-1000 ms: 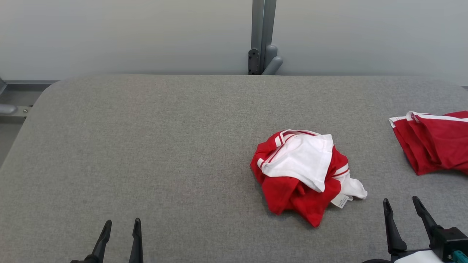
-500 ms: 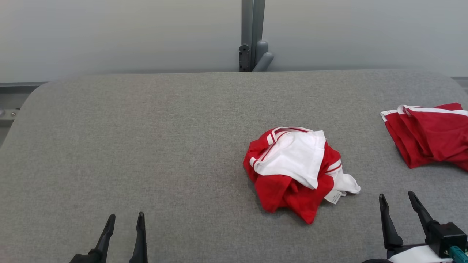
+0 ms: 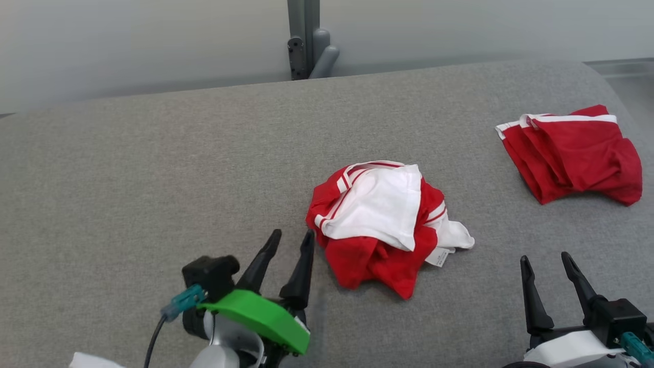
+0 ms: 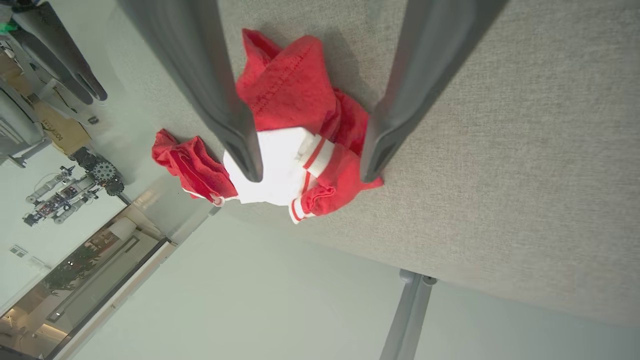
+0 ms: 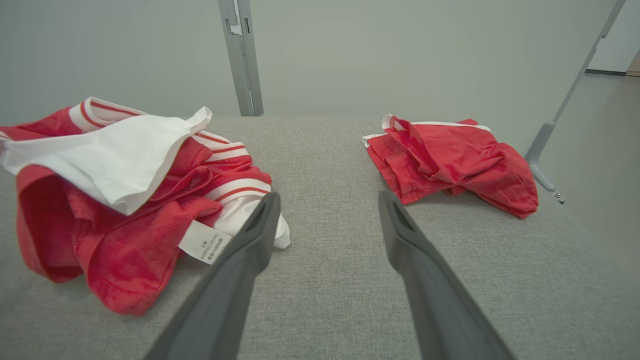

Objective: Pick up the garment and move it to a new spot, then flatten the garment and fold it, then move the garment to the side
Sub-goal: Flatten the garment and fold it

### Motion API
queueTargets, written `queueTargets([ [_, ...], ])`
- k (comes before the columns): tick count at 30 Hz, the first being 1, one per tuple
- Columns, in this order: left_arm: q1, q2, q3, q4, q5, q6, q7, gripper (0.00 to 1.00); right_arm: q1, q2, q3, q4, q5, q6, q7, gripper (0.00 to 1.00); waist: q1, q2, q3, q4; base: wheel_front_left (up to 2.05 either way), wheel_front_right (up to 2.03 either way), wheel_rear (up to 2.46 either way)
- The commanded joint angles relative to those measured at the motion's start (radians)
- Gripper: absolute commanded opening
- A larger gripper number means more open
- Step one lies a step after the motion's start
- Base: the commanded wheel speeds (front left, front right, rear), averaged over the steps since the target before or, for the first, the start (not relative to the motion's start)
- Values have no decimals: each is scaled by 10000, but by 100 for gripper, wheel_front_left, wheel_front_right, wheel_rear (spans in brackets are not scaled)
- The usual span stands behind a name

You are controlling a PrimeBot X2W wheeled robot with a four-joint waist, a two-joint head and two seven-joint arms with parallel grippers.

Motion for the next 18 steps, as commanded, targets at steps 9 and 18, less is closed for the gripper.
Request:
queueTargets([
  [9,-1332,42,-1036,793,-1247,1056,1032,100,-413,71,121,23,102,-6,-15,100,0,-1,525,-792,0,0,0],
  [18,-2018,39,-1187,1598,-1710,1354,1139,100,-456,0,77,47,93,-6,-16,100,0,-1,622,-955,0,0,0],
])
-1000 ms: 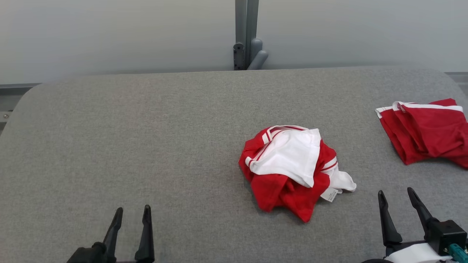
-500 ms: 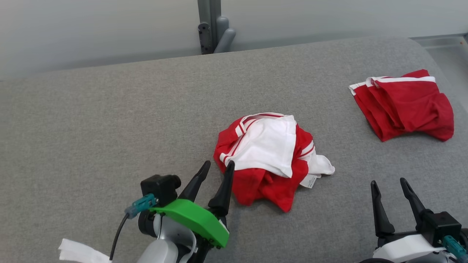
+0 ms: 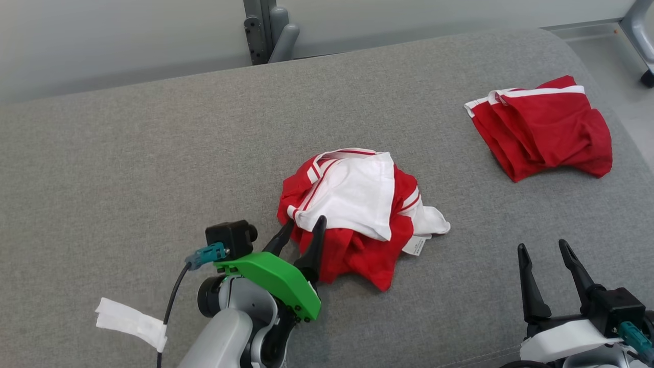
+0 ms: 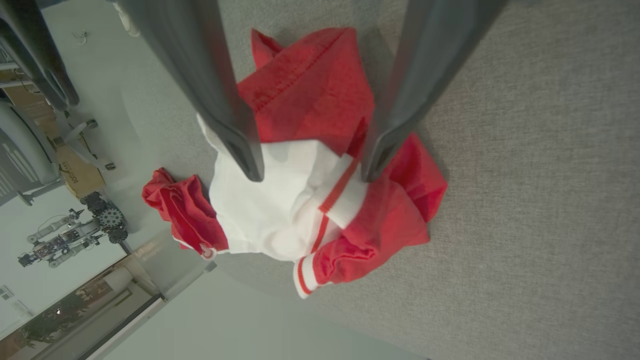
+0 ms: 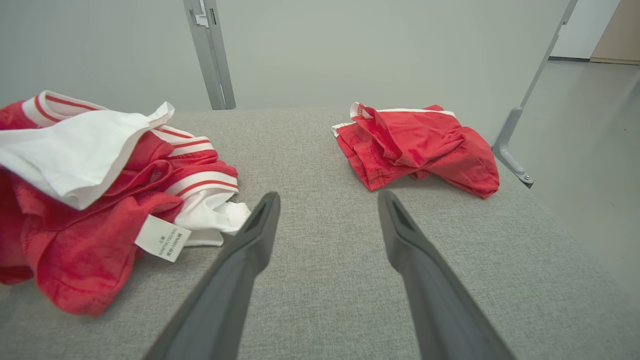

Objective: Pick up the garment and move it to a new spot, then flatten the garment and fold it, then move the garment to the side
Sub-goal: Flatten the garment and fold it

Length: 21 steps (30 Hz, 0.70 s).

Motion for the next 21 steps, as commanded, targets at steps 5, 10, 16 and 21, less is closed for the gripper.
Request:
queueTargets([
  [5,-328,38,-19,416,-153,124,-9,100,-72,6,34,55,17,-8,-16,100,0,-1,-1,-31,0,0,0],
  [10,-536,37,-43,798,-337,129,-82,47,-121,29,112,91,35,-8,-18,100,0,-1,-10,-56,0,0,0],
  [16,-1052,38,-78,815,-640,-79,-234,0,-121,57,109,102,59,-8,-16,100,0,-1,18,-89,0,0,0],
  [21,-1545,211,350,291,-881,-90,-102,0,-8,75,46,157,49,-8,-17,100,0,-1,-29,-33,0,0,0],
])
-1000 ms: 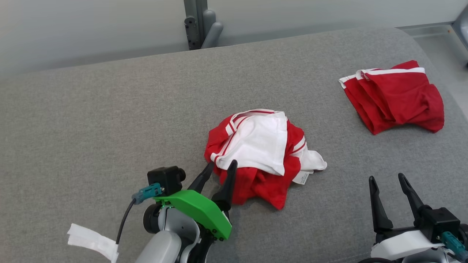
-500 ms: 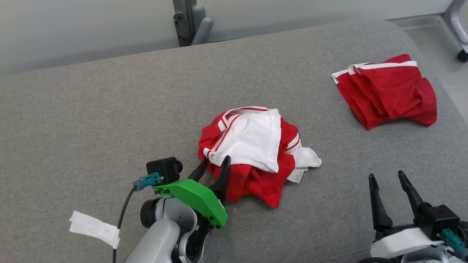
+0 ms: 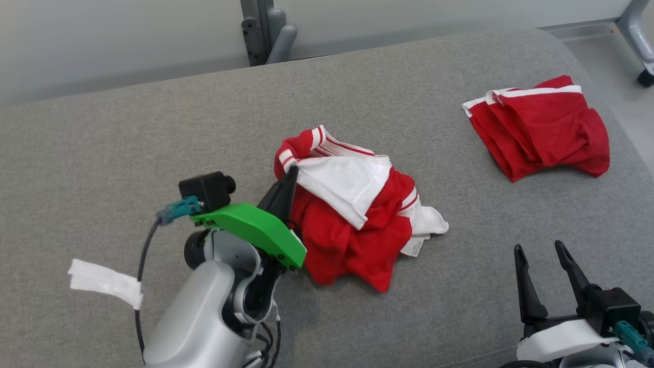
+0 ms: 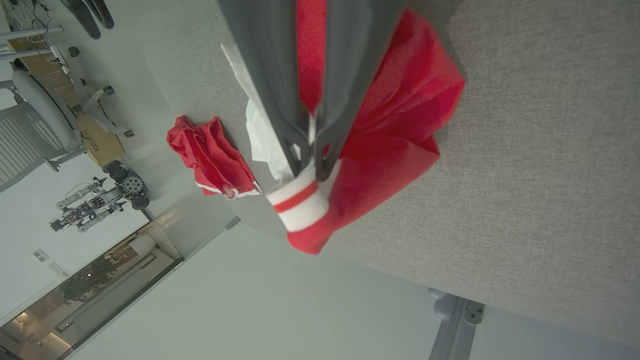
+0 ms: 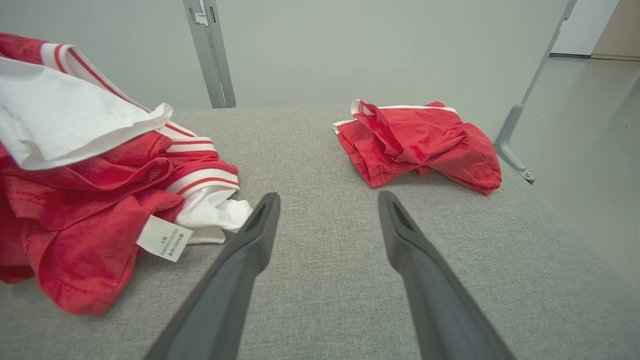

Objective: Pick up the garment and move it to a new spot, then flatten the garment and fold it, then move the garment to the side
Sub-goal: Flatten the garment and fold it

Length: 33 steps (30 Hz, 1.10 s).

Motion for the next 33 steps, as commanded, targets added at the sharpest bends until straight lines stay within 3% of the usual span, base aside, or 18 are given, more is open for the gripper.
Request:
queueTargets([
  [1,-266,166,186,-187,-122,0,80,0,64,29,-26,48,46,-8,-15,100,0,-1,-36,26,0,0,0],
  [8,-1594,961,815,-610,-126,155,702,0,23,57,-42,54,13,-8,-15,100,0,-1,-128,171,0,0,0],
  [15,-3575,1843,1005,-335,6,-37,1884,0,-1,-2,3,127,-13,-8,-15,100,0,-1,-244,210,0,0,0],
  [22,-5192,2148,1207,87,-177,-273,2604,0,-86,-5,125,177,23,-8,-15,100,0,-1,-354,48,0,0,0],
  [29,-6295,1699,905,271,-229,-454,3022,0,-111,-9,182,199,55,-6,-15,100,0,-1,-394,-104,0,0,0],
  [33,-6437,903,277,416,-163,-548,3139,0,-237,7,232,171,82,-8,-15,100,0,-1,-223,-180,0,0,0],
])
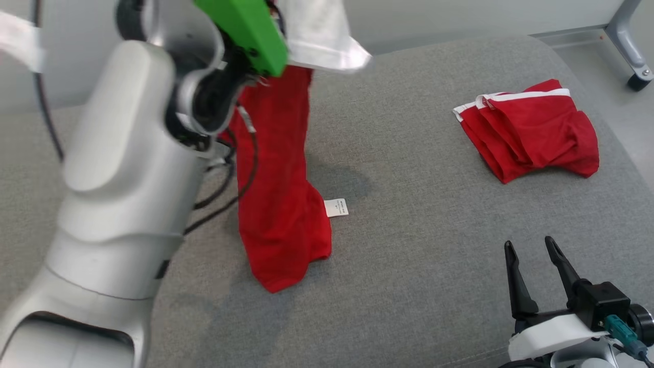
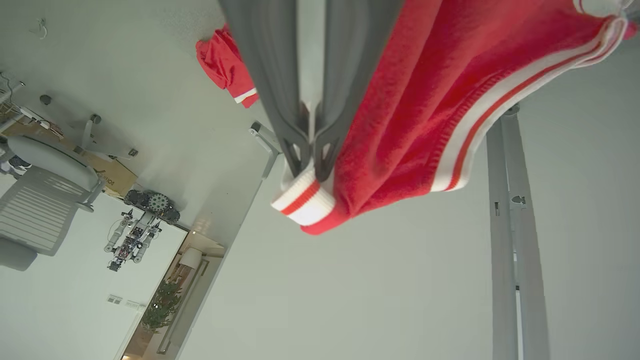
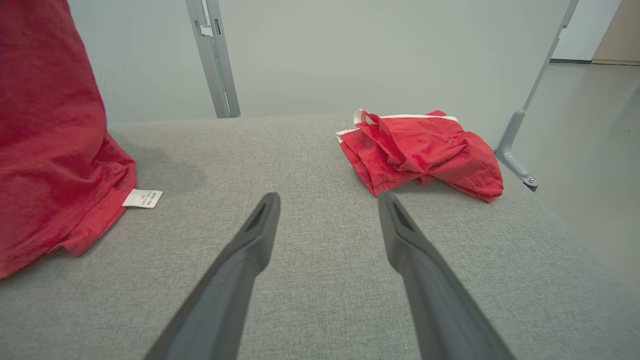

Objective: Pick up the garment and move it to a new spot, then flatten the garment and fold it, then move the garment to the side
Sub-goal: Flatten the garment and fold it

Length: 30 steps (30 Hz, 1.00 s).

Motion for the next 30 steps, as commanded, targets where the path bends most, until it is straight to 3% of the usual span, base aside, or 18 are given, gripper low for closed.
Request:
queueTargets([
  [1,101,-125,-147,91,57,-67,-29,0,-110,19,63,-24,65,-8,-16,100,0,2,142,-75,0,0,0],
  [6,932,-806,-959,866,-263,-227,-455,0,-339,71,327,81,129,-8,-15,100,0,2,398,-482,0,0,0],
  [10,1523,-934,-2002,1045,-1066,-288,-921,0,-454,88,426,150,161,-8,-16,100,0,2,683,-836,0,0,0],
  [19,1315,-930,-5635,212,-3605,573,-2635,0,-848,130,554,216,286,-8,-15,100,0,2,1412,-1543,0,0,0],
  [23,1089,-925,-6820,228,-4236,736,-3478,0,-995,168,615,261,336,-8,-16,100,0,2,1640,-1734,0,0,0],
  [27,799,-931,-7648,165,-4783,596,-4490,0,-1046,182,607,339,403,-8,-16,100,0,2,1770,-1770,0,0,0],
  [28,774,-931,-7722,225,-4823,621,-4711,3,-1050,181,603,355,412,-8,-16,100,0,2,1774,-1761,0,0,0],
  [29,755,-926,-7788,305,-4844,671,-4926,31,-1051,183,606,365,440,-8,-16,100,0,2,1772,-1750,0,0,0],
  [30,708,-923,-7838,403,-4815,720,-5137,72,-1055,187,611,379,481,-6,-16,100,0,2,1766,-1734,0,0,0],
])
